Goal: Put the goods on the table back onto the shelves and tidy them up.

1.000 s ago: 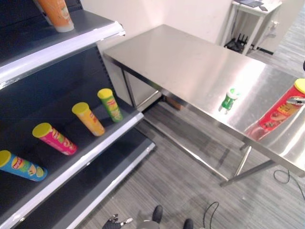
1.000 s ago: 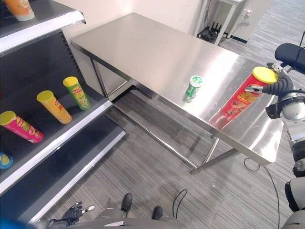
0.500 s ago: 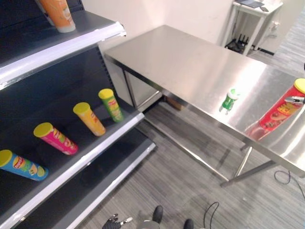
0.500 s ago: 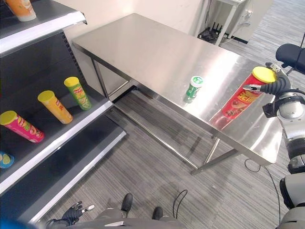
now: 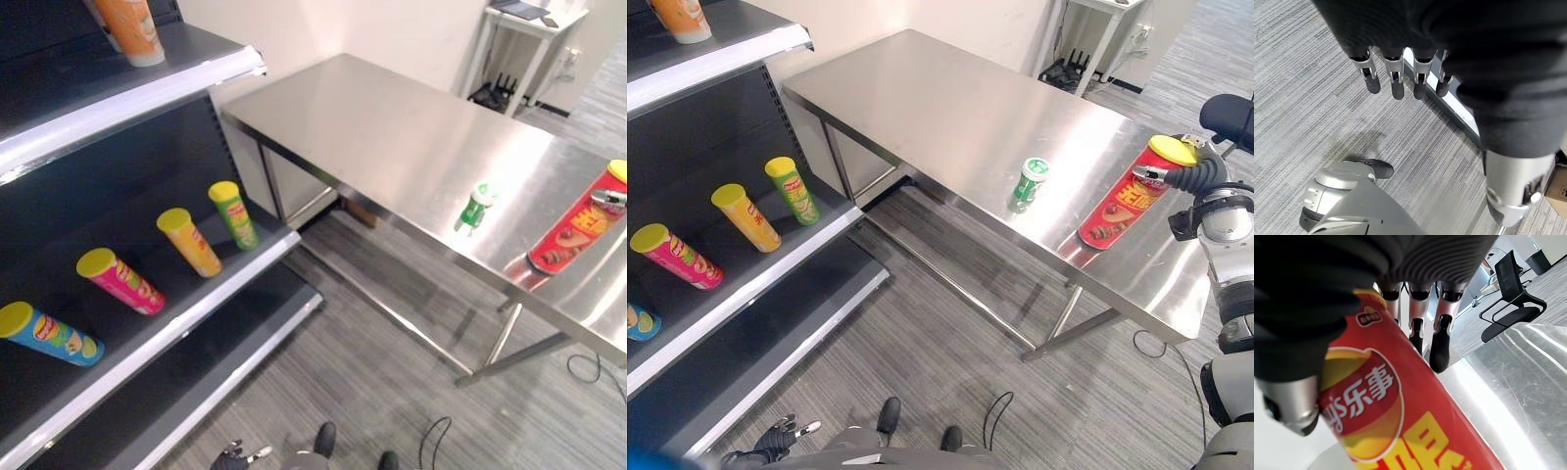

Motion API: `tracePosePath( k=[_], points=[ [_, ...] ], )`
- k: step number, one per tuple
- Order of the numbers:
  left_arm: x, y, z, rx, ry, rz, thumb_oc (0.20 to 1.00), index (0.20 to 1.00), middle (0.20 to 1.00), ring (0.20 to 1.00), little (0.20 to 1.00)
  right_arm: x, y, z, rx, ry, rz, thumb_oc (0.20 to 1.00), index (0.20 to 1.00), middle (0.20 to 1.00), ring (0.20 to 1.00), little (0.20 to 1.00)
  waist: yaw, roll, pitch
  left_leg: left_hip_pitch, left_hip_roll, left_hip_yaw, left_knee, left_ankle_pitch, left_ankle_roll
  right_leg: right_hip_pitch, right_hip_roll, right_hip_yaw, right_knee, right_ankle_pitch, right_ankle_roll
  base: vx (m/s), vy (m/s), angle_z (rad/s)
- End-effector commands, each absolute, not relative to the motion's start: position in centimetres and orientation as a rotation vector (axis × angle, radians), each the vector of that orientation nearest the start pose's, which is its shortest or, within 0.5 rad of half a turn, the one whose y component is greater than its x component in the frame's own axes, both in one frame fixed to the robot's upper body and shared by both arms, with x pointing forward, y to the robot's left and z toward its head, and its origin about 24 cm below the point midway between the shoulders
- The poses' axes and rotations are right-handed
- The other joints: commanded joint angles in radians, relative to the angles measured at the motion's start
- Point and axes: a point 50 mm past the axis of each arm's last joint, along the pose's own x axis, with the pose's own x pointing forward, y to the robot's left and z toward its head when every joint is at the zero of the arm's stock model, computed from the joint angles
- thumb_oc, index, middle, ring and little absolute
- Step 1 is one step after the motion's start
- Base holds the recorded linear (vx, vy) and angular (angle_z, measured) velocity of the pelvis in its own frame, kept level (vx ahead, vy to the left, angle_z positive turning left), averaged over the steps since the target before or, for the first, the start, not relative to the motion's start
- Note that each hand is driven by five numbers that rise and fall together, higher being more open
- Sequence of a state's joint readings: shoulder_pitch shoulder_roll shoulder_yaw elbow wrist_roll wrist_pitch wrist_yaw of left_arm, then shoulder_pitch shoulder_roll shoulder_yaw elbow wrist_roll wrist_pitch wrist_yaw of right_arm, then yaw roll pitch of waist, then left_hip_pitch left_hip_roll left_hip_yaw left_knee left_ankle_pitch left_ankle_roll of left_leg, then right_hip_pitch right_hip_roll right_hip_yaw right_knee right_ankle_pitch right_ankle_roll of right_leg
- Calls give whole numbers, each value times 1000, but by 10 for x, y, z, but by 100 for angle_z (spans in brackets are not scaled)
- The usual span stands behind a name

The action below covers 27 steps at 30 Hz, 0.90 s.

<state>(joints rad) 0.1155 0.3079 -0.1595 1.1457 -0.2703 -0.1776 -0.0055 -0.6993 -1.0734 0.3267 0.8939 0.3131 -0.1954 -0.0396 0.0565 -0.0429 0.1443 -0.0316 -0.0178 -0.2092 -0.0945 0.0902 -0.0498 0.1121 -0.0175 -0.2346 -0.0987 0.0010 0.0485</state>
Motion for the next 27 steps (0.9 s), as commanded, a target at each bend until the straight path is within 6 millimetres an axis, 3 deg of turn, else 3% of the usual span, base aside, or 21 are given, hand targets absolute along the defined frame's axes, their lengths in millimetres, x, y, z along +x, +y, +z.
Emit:
tracePosePath(
  k=[1, 2, 3, 5, 8, 13, 21, 24, 25, 27],
  points=[
    [84, 258, -149, 160, 1035, 190, 1000, 1000, 1000, 1000, 1000, 318, -377, 226, -795, -190, -400, 200, 200, 200, 200, 200, 12, -23, -31, -2, 92, 80, 7, -61, -98, 3, -30, 31, 11, -89, 73, 0, 0, 0],
    [84, 258, -149, 160, 1035, 190, 1000, 1000, 1000, 1000, 1000, 318, -377, 226, -795, -189, -400, 200, 200, 200, 200, 200, 13, -23, -31, -2, 92, 80, 7, -61, -98, 3, -30, 31, 11, -89, 73, 0, 0, 0],
    [84, 258, -149, 158, 1025, 203, 1000, 1000, 1000, 1000, 1000, 307, -369, 245, -804, -334, -413, 200, 200, 200, 200, 200, 2, -20, -33, 0, 93, 84, 7, -64, -96, 3, -31, 33, 11, -89, 74, 0, 0, 0],
    [84, 259, -148, 162, 1023, 209, 1000, 1000, 1000, 1000, 1000, 300, -368, 253, -809, -395, -433, 200, 200, 200, 200, 200, 1, -21, -35, 1, 93, 85, 7, -66, -95, 3, -31, 34, 12, -90, 75, 4, 6, 3],
    [84, 262, -147, 174, 1020, 223, 1000, 1000, 1000, 1000, 1000, 276, -358, 285, -859, -602, -482, 200, 200, 200, 200, 200, -8, -22, -40, 5, 97, 86, 7, -70, -93, 4, -32, 36, 14, -92, 76, 4, -2, -2],
    [87, 265, -145, 183, 1008, 239, 1000, 1000, 1000, 1000, 1000, 246, -330, 319, -916, -871, -479, 200, 200, 200, 200, 200, -17, -23, -46, 10, 98, 80, 7, -73, -94, 11, -29, 35, 15, -98, 74, 0, -14, 0],
    [91, 269, -142, 187, 979, 246, 1000, 1000, 1000, 1000, 1000, 228, -272, 340, -901, -1138, -253, 200, 200, 200, 200, 200, 2, -23, -40, -4, 100, 49, 7, -54, -103, 14, -17, 28, 20, -114, 60, -25, -46, 3],
    [99, 271, -139, 181, 944, 253, 1000, 1000, 1000, 1000, 1000, 227, -257, 346, -895, -1182, -177, 200, 200, 200, 200, 200, 16, -22, -21, -40, 95, 25, 7, -22, -116, 0, -15, 13, 24, -117, 53, -141, -27, 20],
    [112, 273, -133, 180, 896, 264, 1000, 1000, 1000, 1000, 1000, 226, -247, 352, -907, -1214, -130, 200, 200, 200, 200, 200, 26, -26, 0, -94, 82, 15, 7, -7, -129, -26, -20, -5, 32, -123, 50, -183, 9, 64],
    [120, 271, -130, 168, 860, 262, 1000, 1000, 1000, 1000, 1000, 225, -239, 354, -956, -1223, -92, 200, 200, 200, 200, 200, 20, -27, -2, -126, 97, 63, 7, -21, -130, -50, -35, -35, 44, -125, 51, -162, 47, 97]
  ],
)
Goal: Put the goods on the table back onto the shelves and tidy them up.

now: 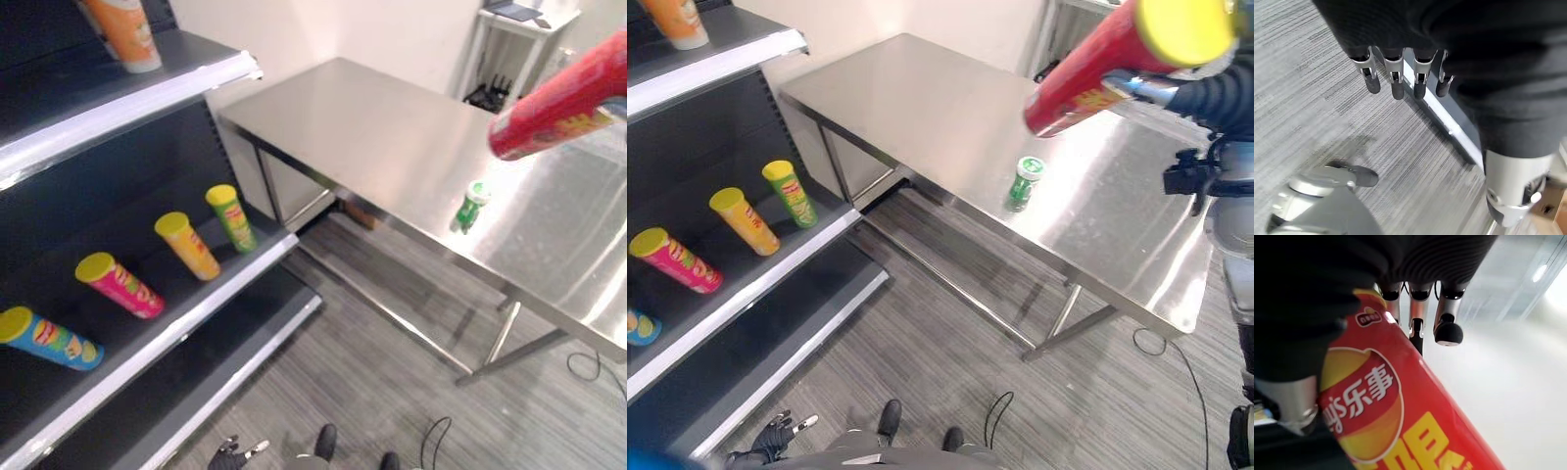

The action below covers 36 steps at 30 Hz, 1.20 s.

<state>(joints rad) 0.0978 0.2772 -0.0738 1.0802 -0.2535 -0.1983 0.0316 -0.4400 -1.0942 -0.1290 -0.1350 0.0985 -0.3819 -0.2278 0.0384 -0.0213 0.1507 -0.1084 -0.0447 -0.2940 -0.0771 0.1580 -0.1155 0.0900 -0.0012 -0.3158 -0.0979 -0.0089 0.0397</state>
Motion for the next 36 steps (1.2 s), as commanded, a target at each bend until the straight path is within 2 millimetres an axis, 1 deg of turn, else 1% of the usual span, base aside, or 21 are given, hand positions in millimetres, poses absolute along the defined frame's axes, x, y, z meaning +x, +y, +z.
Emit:
tracePosePath(
  k=[1, 2, 3, 6, 8, 9, 10, 11, 14, 15, 17, 18, 19, 22, 23, 24, 25, 26, 30, 35, 36],
  points=[
    [120, 271, -130, 167, 860, 261, 1000, 1000, 1000, 1000, 1000, 225, -238, 354, -957, -1224, -92, 200, 200, 200, 200, 200, 36, -46, -11, -54, 123, 146, -10, -84, -63, -32, -51, 44, 43, -111, 61, -86, 131, 123],
    [122, 269, -129, 158, 847, 270, 1000, 1000, 1000, 1000, 1000, 226, -232, 353, -1007, -1226, -69, 200, 200, 200, 200, 200, 32, -49, -8, -41, 183, 221, -10, -92, -67, -42, -71, 20, 51, -106, 65, -53, 158, 111],
    [124, 268, -129, 154, 838, 275, 1000, 1000, 1000, 1000, 1000, 224, -230, 352, -1021, -1231, -60, 200, 200, 200, 200, 200, 26, -48, -6, -33, 220, 247, -8, -88, -70, -43, -86, 7, 53, -100, 69, -60, 214, 83],
    [122, 267, -130, 151, 839, 290, 1000, 1000, 1000, 1000, 1000, 219, -227, 345, -1039, -1233, -45, 200, 200, 200, 200, 200, -4, -42, -4, -7, 329, 306, 2, -40, -92, -44, -129, -23, 53, -80, 85, -64, 246, 78],
    [112, 266, -134, 149, 870, 302, 1000, 1000, 1000, 1000, 1000, 216, -225, 334, -988, -1229, -18, 200, 200, 200, 200, 200, -16, -16, -7, 39, 387, 321, 41, -5, -123, -32, -162, -43, 39, -56, 105, -48, 374, 46],
    [112, 266, -134, 151, 870, 301, 1000, 1000, 1000, 1000, 1000, 215, -226, 334, -988, -1229, -20, 200, 200, 200, 200, 200, -17, -17, -8, 34, 385, 318, 42, -2, -122, -34, -163, -45, 38, -52, 105, -68, 578, 44],
    [105, 265, -137, 156, 891, 286, 1000, 1000, 1000, 1000, 1000, 215, -225, 325, -937, -1211, 3, 200, 200, 200, 200, 200, -23, 7, -25, 84, 360, 316, 32, -76, -127, -35, -200, -49, 23, -7, 132, -52, 369, 39],
    [105, 265, -137, 156, 891, 286, 1000, 1000, 1000, 1000, 1000, 215, -225, 325, -937, -1211, 3, 200, 200, 200, 200, 200, -23, 6, -26, 83, 359, 316, 32, -76, -127, -35, -200, -49, 22, -6, 132, -67, 524, 49],
    [103, 267, -137, 173, 900, 280, 1000, 1000, 1000, 1000, 1000, 220, -225, 315, -892, -1174, 8, 200, 200, 200, 200, 200, -23, 14, -30, 83, 309, 333, 61, -159, -96, -55, -269, -46, 22, 48, 165, -100, 456, 36],
    [105, 272, -135, 188, 898, 295, 1000, 1000, 1000, 1000, 1000, 223, -225, 309, -855, -1165, -5, 200, 200, 200, 200, 200, -24, 5, -25, 71, 260, 335, 84, -204, -66, -85, -330, -40, 24, 98, 186, -215, 577, 35],
    [107, 277, -132, 198, 886, 309, 1000, 1000, 1000, 1000, 1000, 223, -222, 308, -834, -1175, -2, 200, 200, 200, 200, 200, -19, -9, -24, 48, 226, 338, 108, -222, -46, -105, -362, -37, 22, 119, 198, -170, 391, 31],
    [106, 285, -129, 210, 879, 326, 1000, 1000, 1000, 1000, 1000, 225, -218, 306, -817, -1178, 7, 200, 200, 200, 200, 200, -10, -14, -23, 52, 186, 347, 94, -249, -15, -129, -398, -28, 20, 148, 211, -105, 258, 8],
    [106, 285, -129, 211, 878, 326, 1000, 1000, 1000, 1000, 1000, 225, -218, 306, -816, -1179, 7, 200, 200, 200, 200, 200, -11, -18, -25, 48, 180, 347, 93, -245, -13, -133, -403, -28, 19, 152, 212, -178, 387, -3],
    [100, 298, -126, 230, 895, 368, 1000, 1000, 1000, 1000, 1000, 230, -206, 299, -791, -1163, 60, 200, 200, 200, 200, 200, -9, -24, -11, 61, 100, 359, 66, -244, 28, -187, -457, 18, 21, 216, 221, -201, 430, -2],
    [104, 301, -124, 245, 890, 350, 1000, 1000, 1000, 1000, 1000, 231, -205, 294, -820, -1129, 92, 200, 200, 200, 200, 200, -37, -21, -2, 68, 74, 341, 57, -238, 46, -197, -385, 165, 80, 157, 194, -194, 526, -11],
    [106, 302, -123, 257, 885, 334, 1000, 1000, 1000, 1000, 1000, 229, -205, 294, -830, -1124, 103, 200, 200, 200, 200, 200, -45, -18, -1, 70, 64, 336, 51, -229, 52, -191, -334, 231, 100, 107, 187, -102, 286, 12],
    [107, 302, -123, 257, 885, 334, 1000, 1000, 1000, 1000, 1000, 229, -205, 294, -830, -1124, 102, 200, 200, 200, 200, 200, -43, -19, -2, 68, 63, 338, 50, -226, 52, -197, -334, 234, 103, 108, 186, -16, 225, 42],
    [108, 300, -124, 277, 898, 286, 1000, 1000, 1000, 1000, 1000, 227, -203, 292, -841, -1108, 144, 200, 200, 200, 200, 200, -64, -20, -3, 78, 41, 311, 39, -216, 70, -181, -219, 330, 145, 27, 169, 16, 189, 53],
    [115, 296, -124, 294, 905, 218, 1000, 1000, 1000, 1000, 1000, 225, -200, 285, -857, -1061, 238, 200, 200, 200, 200, 200, -82, -38, -11, 97, -11, 254, 15, -191, 90, -163, -15, 419, 158, -31, 106, 23, 102, 49],
    [115, 286, -128, 282, 906, 187, 1000, 1000, 1000, 1000, 1000, 228, -190, 286, -834, -1065, 309, 200, 200, 200, 200, 200, -70, -46, -15, 115, -31, 231, 4, -184, 84, -109, 28, 413, 102, -27, 82, 40, -38, 41],
    [109, 283, -131, 270, 923, 187, 1000, 1000, 1000, 1000, 1000, 228, -180, 287, -806, -1076, 377, 200, 200, 200, 200, 200, -47, -47, -27, 114, -33, 215, 4, -184, 78, -99, 31, 409, 66, -13, 79, 73, -93, 32]
  ],
)
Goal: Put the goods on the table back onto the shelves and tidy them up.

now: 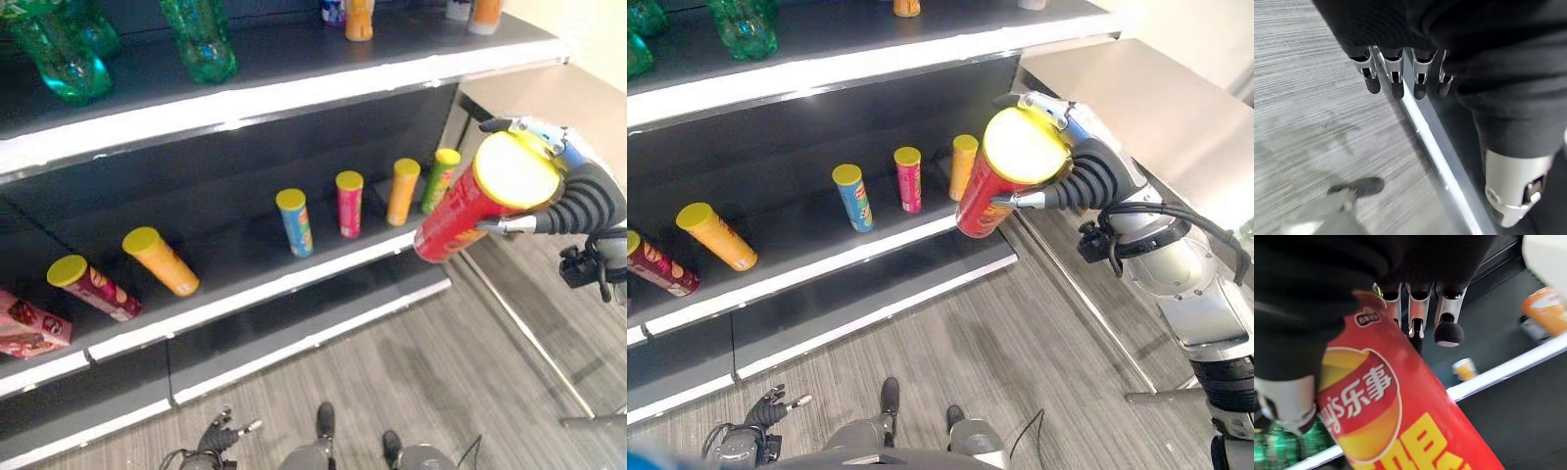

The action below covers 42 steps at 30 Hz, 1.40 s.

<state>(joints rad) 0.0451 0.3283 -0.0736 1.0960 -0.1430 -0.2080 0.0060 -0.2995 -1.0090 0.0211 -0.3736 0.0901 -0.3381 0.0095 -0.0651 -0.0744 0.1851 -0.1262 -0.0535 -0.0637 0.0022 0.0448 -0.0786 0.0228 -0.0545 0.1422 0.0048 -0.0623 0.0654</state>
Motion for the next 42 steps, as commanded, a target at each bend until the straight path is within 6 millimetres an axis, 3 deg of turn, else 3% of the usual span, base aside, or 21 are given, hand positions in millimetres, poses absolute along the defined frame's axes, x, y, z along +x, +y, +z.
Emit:
tracePosePath(
  k=[1, 7, 8, 9, 10, 16, 19, 23, 28, 29, 31, 34, 36, 37, 39, 40, 41, 42],
  points=[
    [107, 282, -132, 271, 928, 188, 1000, 1000, 1000, 1000, 1000, 228, -177, 288, -798, -1080, 405, 200, 200, 200, 200, 200, 58, 7, -62, 130, -24, -26, -75, -71, 40, -34, 86, -52, -42, 42, 54, 78, -121, 26],
    [107, 278, -133, 258, 924, 199, 1000, 1000, 1000, 1000, 1000, 229, -171, 291, -800, -1069, 459, 200, 200, 200, 200, 200, 66, 2, -26, 57, -37, -90, 33, -102, 21, -54, 66, -111, -33, 39, 51, 6, -110, 61],
    [112, 276, -132, 255, 912, 201, 1000, 1000, 1000, 1000, 1000, 230, -175, 290, -836, -1046, 440, 200, 200, 200, 200, 200, 59, 0, -3, 8, -7, -31, 91, -99, -10, -49, 37, -165, -28, 28, 52, -34, 29, 148],
    [108, 274, -134, 242, 918, 205, 1000, 1000, 1000, 1000, 1000, 232, -175, 289, -859, -1041, 435, 200, 200, 200, 200, 200, 62, 6, 3, -13, 52, 34, 97, -89, -21, -34, 18, -204, -32, 25, 56, -31, 28, 130],
    [108, 274, -134, 241, 918, 206, 1000, 1000, 1000, 1000, 1000, 232, -174, 289, -859, -1041, 437, 200, 200, 200, 200, 200, 62, 6, 3, -11, 53, 35, 97, -90, -22, -33, 18, -203, -32, 25, 56, 12, 60, 113],
    [101, 283, -132, 239, 916, 273, 1000, 1000, 1000, 1000, 1000, 243, -172, 278, -809, -1004, 428, 200, 200, 200, 200, 200, 84, 1, -10, -65, 218, 39, -56, -4, -73, -37, -31, -225, -37, -11, 77, 26, 64, 27],
    [93, 286, -133, 240, 931, 291, 1000, 1000, 1000, 1000, 1000, 251, -176, 270, -838, -952, 410, 200, 200, 200, 200, 200, 96, 33, -22, -51, 251, 45, -89, 18, -94, -11, -37, -229, -47, -27, 84, 105, 168, 4],
    [86, 287, -134, 263, 952, 271, 1000, 1000, 1000, 1000, 1000, 261, -176, 260, -846, -897, 398, 200, 200, 200, 200, 200, 118, 75, -26, -11, 218, 41, -76, 28, -97, 15, -78, -235, -50, -16, 100, 87, 257, -16],
    [86, 298, -129, 278, 947, 305, 1000, 1000, 1000, 1000, 1000, 272, -172, 248, -846, -848, 389, 200, 200, 200, 200, 200, 146, 64, -22, -19, 153, 51, -8, -32, -51, 0, -173, -226, -37, 21, 140, 41, 274, 12],
    [82, 303, -128, 278, 954, 320, 1000, 1000, 1000, 1000, 1000, 275, -172, 245, -846, -834, 389, 200, 200, 200, 200, 200, 156, 56, -22, -28, 121, 51, 28, -64, -22, -19, -212, -217, -10, 31, 155, 75, 347, -4],
    [78, 306, -128, 288, 972, 322, 1000, 1000, 1000, 1000, 1000, 277, -172, 242, -850, -817, 390, 200, 200, 200, 200, 200, 160, 53, -18, -24, 95, 53, 43, -84, 0, -44, -240, -200, 44, 54, 158, 55, 264, -3],
    [77, 309, -127, 294, 979, 323, 1000, 1000, 1000, 1000, 1000, 278, -170, 243, -869, -815, 401, 200, 200, 200, 200, 200, 156, 55, -4, -12, 80, 58, 41, -86, 14, -91, -250, -174, 134, 100, 151, 4, 146, -1],
    [77, 309, -127, 294, 979, 323, 1000, 1000, 1000, 1000, 1000, 278, -170, 243, -869, -815, 401, 200, 200, 200, 200, 200, 156, 54, -4, -12, 80, 58, 41, -86, 14, -92, -250, -174, 135, 99, 152, 35, 77, -11],
    [78, 316, -125, 330, 990, 301, 1000, 1000, 1000, 1000, 1000, 279, -170, 243, -867, -810, 407, 200, 200, 200, 200, 200, 138, 63, 16, 23, 81, 47, 9, -91, 18, -168, -190, -163, 113, 103, 132, 85, 76, -8],
    [84, 318, -122, 334, 970, 300, 1000, 1000, 1000, 1000, 1000, 280, -170, 246, -874, -815, 408, 200, 200, 200, 200, 200, 129, 65, 30, 26, 77, 41, 5, -94, 18, -220, -166, -153, 86, 115, 133, 92, -25, -39],
    [91, 320, -119, 343, 954, 297, 1000, 1000, 1000, 1000, 1000, 278, -170, 249, -884, -826, 415, 200, 200, 200, 200, 200, 115, 47, 52, 29, 63, 23, 28, -109, 11, -212, -149, -153, -28, 124, 142, 89, -115, -58],
    [91, 320, -119, 343, 954, 298, 1000, 1000, 1000, 1000, 1000, 278, -170, 249, -884, -827, 415, 200, 200, 200, 200, 200, 115, 47, 53, 30, 63, 23, 28, -110, 11, -211, -149, -153, -28, 123, 143, 164, -307, 39],
    [91, 319, -119, 334, 945, 313, 1000, 1000, 1000, 1000, 1000, 277, -172, 250, -889, -831, 403, 200, 200, 200, 200, 200, 121, 26, 43, 37, 84, 15, 11, -102, -2, -192, -142, -157, -43, 142, 145, 80, -200, 76]
  ],
)
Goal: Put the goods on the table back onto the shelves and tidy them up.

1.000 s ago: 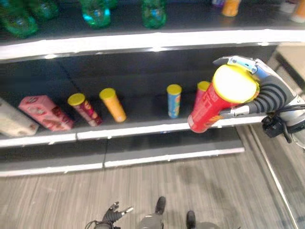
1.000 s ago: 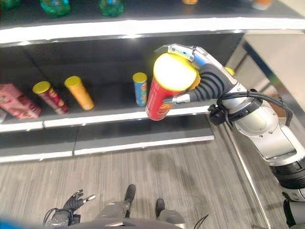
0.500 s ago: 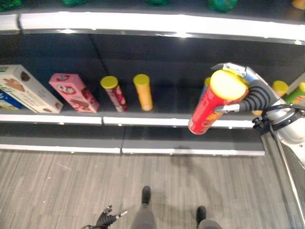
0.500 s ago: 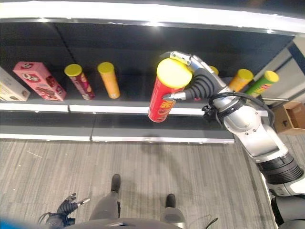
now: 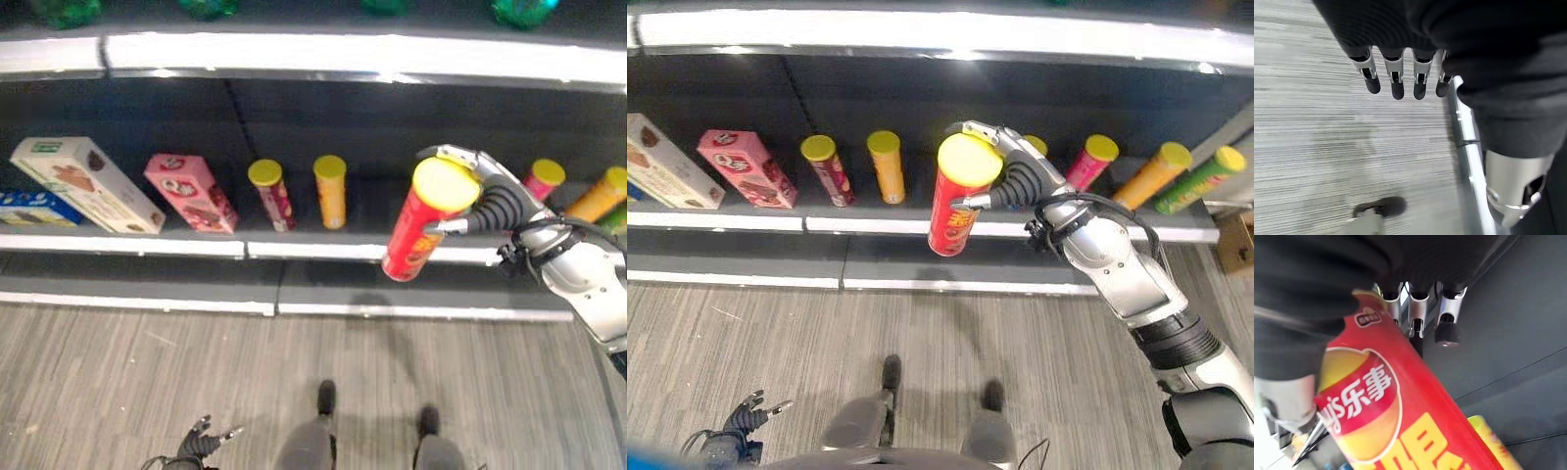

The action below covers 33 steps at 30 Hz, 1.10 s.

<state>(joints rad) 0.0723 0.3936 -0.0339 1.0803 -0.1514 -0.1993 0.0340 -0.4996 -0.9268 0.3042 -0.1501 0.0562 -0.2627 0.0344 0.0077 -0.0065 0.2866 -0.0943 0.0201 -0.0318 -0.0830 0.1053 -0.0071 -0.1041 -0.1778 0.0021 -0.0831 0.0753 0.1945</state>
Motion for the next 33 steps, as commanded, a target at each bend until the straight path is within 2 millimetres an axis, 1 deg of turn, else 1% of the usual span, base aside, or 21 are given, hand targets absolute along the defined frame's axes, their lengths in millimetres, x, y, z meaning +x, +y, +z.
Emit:
tracePosePath(
  k=[1, 2, 3, 9, 13, 14, 15, 17, 18, 19, 21, 22, 23, 24, 25, 26, 27, 30, 31, 33],
  points=[
    [91, 319, -119, 334, 945, 313, 1000, 1000, 1000, 1000, 1000, 277, -172, 250, -889, -830, 403, 200, 200, 200, 200, 200, 48, -42, -59, 5, 10, -17, 96, -162, -73, -64, -18, -18, 45, 4, 16, 115, -278, 82],
    [93, 318, -119, 329, 937, 312, 1000, 1000, 1000, 1000, 1000, 275, -174, 250, -883, -828, 402, 200, 200, 200, 200, 200, 47, -44, -63, 6, 21, -22, 90, -161, -79, -59, -14, -22, 45, 1, 13, 100, -206, 10],
    [93, 315, -120, 316, 935, 309, 1000, 1000, 1000, 1000, 1000, 274, -176, 249, -876, -818, 405, 200, 200, 200, 200, 200, 44, -42, -74, 10, 45, -37, 76, -154, -90, -42, -5, -35, 44, -6, 7, 132, -257, 8],
    [89, 300, -128, 309, 957, 251, 1000, 1000, 1000, 1000, 1000, 275, -178, 249, -870, -812, 403, 200, 200, 200, 200, 200, 35, -24, -93, 36, 94, -38, 29, -129, -119, -1, 20, -66, 34, -36, -6, 88, -133, 16],
    [92, 291, -130, 314, 955, 212, 1000, 1000, 1000, 1000, 1000, 282, -169, 249, -921, -836, 379, 200, 200, 200, 200, 200, 36, -14, -95, 44, 112, -32, 10, -118, -129, 10, 30, -73, 31, -50, -11, 42, -62, 6],
    [94, 288, -131, 311, 950, 204, 1000, 1000, 1000, 1000, 1000, 290, -164, 248, -943, -841, 361, 200, 200, 200, 200, 200, 39, -9, -96, 42, 116, -31, 5, -113, -133, 16, 33, -78, 28, -56, -14, 24, -32, 0],
    [94, 288, -131, 310, 950, 205, 1000, 1000, 1000, 1000, 1000, 290, -164, 248, -944, -842, 362, 200, 200, 200, 200, 200, 37, -9, -95, 42, 116, -32, 5, -113, -133, 16, 33, -79, 28, -56, -14, 25, -33, 4],
    [95, 283, -132, 303, 945, 198, 1000, 1000, 1000, 1000, 1000, 300, -156, 246, -973, -843, 340, 200, 200, 200, 200, 200, 45, -4, -94, 40, 118, -34, -1, -109, -135, 22, 33, -86, 25, -60, -14, 21, -26, 15],
    [95, 283, -132, 301, 945, 199, 1000, 1000, 1000, 1000, 1000, 301, -155, 246, -974, -844, 341, 200, 200, 200, 200, 200, 43, -3, -94, 40, 118, -34, -1, -109, -135, 22, 33, -86, 25, -60, -14, 14, -22, 9],
    [95, 281, -133, 297, 946, 200, 1000, 1000, 1000, 1000, 1000, 307, -152, 246, -997, -845, 314, 200, 200, 200, 200, 200, 51, 0, -90, 36, 117, -37, -3, -106, -136, 22, 32, -90, 25, -62, -15, -4, -8, 3],
    [94, 280, -134, 295, 950, 204, 1000, 1000, 1000, 1000, 1000, 317, -152, 244, -1043, -827, 275, 200, 200, 200, 200, 200, 57, 5, -85, 31, 114, -41, -4, -104, -136, 23, 28, -98, 25, -64, -14, -3, -5, 8],
    [94, 280, -134, 293, 950, 205, 1000, 1000, 1000, 1000, 1000, 317, -151, 244, -1043, -829, 276, 200, 200, 200, 200, 200, 55, 5, -85, 31, 114, -42, -4, -104, -136, 23, 28, -98, 25, -64, -14, -10, -4, 22],
    [91, 279, -135, 284, 958, 211, 1000, 1000, 1000, 1000, 1000, 324, -147, 243, -1069, -827, 256, 200, 200, 200, 200, 200, 65, 11, -78, 22, 110, -47, -4, -102, -135, 19, 24, -103, 28, -64, -14, -15, -3, 22],
    [92, 280, -135, 286, 957, 215, 1000, 1000, 1000, 1000, 1000, 329, -148, 243, -1099, -813, 233, 200, 200, 200, 200, 200, 70, 13, -75, 18, 107, -50, -4, -101, -134, 17, 22, -106, 29, -64, -13, -15, -3, 18],
    [92, 280, -135, 284, 956, 215, 1000, 1000, 1000, 1000, 1000, 329, -147, 243, -1100, -815, 234, 200, 200, 200, 200, 200, 68, 13, -74, 17, 107, -50, -4, -101, -134, 17, 21, -106, 29, -64, -13, -16, 6, 3],
    [90, 281, -135, 288, 964, 219, 1000, 1000, 1000, 1000, 1000, 338, -147, 241, -1136, -791, 202, 200, 200, 200, 200, 200, 78, 20, -68, 6, 100, -55, -4, -98, -133, 10, 14, -109, 31, -62, -12, -12, 5, 5],
    [90, 281, -135, 287, 964, 219, 1000, 1000, 1000, 1000, 1000, 338, -147, 241, -1136, -793, 202, 200, 200, 200, 200, 200, 77, 21, -68, 5, 100, -55, -4, -98, -133, 10, 14, -109, 31, -62, -12, -30, 19, 9],
    [93, 281, -134, 291, 954, 222, 1000, 1000, 1000, 1000, 1000, 356, -152, 239, -1235, -739, 132, 200, 200, 200, 200, 200, 90, 39, -54, -22, 85, -68, -4, -90, -129, -13, 1, -111, 36, -56, -9, -34, 26, 11],
    [93, 281, -134, 291, 954, 222, 1000, 1000, 1000, 1000, 1000, 356, -152, 239, -1235, -739, 132, 200, 200, 200, 200, 200, 89, 39, -54, -22, 85, -68, -4, -90, -129, -13, 1, -111, 36, -56, -9, -17, 14, 17],
    [95, 281, -133, 297, 946, 216, 1000, 1000, 1000, 1000, 1000, 364, -158, 237, -1276, -702, 91, 200, 200, 200, 200, 200, 96, 48, -46, -36, 78, -72, -4, -87, -127, -23, -4, -111, 34, -51, -7, -23, 24, 13]
  ],
)
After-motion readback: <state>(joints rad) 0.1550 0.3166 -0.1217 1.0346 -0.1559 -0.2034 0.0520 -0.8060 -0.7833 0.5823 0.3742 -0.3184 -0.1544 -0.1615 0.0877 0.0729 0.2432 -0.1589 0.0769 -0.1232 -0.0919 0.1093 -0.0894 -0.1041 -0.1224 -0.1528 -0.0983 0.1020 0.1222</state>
